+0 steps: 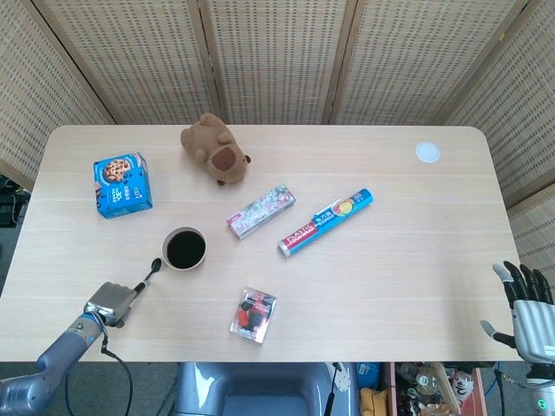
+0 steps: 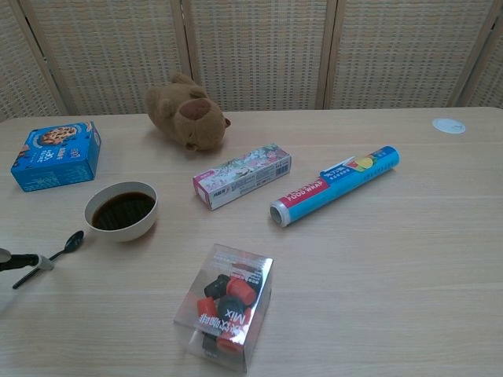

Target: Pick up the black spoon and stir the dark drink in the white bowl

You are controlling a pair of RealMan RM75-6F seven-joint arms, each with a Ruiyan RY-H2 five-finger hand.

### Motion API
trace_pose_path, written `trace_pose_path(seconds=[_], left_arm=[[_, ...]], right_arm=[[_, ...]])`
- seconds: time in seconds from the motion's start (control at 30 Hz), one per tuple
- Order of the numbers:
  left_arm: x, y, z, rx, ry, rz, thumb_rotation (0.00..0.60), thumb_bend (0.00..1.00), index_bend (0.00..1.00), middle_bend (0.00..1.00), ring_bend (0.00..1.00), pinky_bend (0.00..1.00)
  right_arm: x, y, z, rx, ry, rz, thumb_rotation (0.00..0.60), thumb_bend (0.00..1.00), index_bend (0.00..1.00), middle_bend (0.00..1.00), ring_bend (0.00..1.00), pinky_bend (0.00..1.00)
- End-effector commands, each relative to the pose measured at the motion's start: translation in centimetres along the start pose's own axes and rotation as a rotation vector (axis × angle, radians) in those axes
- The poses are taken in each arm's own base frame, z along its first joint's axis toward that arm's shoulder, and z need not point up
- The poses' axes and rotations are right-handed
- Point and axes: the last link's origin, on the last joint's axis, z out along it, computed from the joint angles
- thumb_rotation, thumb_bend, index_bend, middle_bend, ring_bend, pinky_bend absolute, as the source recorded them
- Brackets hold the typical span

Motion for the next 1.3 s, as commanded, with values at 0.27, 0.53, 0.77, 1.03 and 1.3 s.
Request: trace_pose_path(seconds=[0.27,0.53,0.77,1.03,1.3], left_arm=[[0.3,-1.7,0.3,0.051,-0.003,-0.005,0.600,0.68,0.07,0.90,0.77,0.75],[1.6,-2.9,1.6,0.092,0.024,0.012,0.600,0.68,0.07,0.90,0.77,0.75],[2.6,-3.2,1.8,0.102,0.064,-0.014,0.600,0.68,0.07,0.90,0.77,0.75],[3.0,-3.6,1.7,0.106,0.221,-0.087,0.600,0.63,0.14,0.86,0.73,0.75],[3.2,-4.8,2.1,0.164,0.426,-0.181,0.600,0.41,0.35,0.62,0.50,0.46]], right_arm=[[-0.2,-0.1,0.0,-0.001,-0.009,0.002,0.600,0.21,0.14,0.17,0.03,0.10],[-0.2,0.0,-0.4,-0.015,-0.007,-0.001,0.600,0.21,0.14,0.17,0.03,0.10],[-0.1,-0.1,-0.8,-0.025,-0.005,-0.005,0.600,0.21,0.14,0.17,0.03,0.10],[0.0,-0.1,-0.8,-0.025,-0.001,-0.006,0.600,0.21,0.14,0.17,0.03,0.10],[-0.1,-0.1,-0.7,-0.019,-0.001,-0.004,0.600,0.21,0.14,0.17,0.03,0.10]])
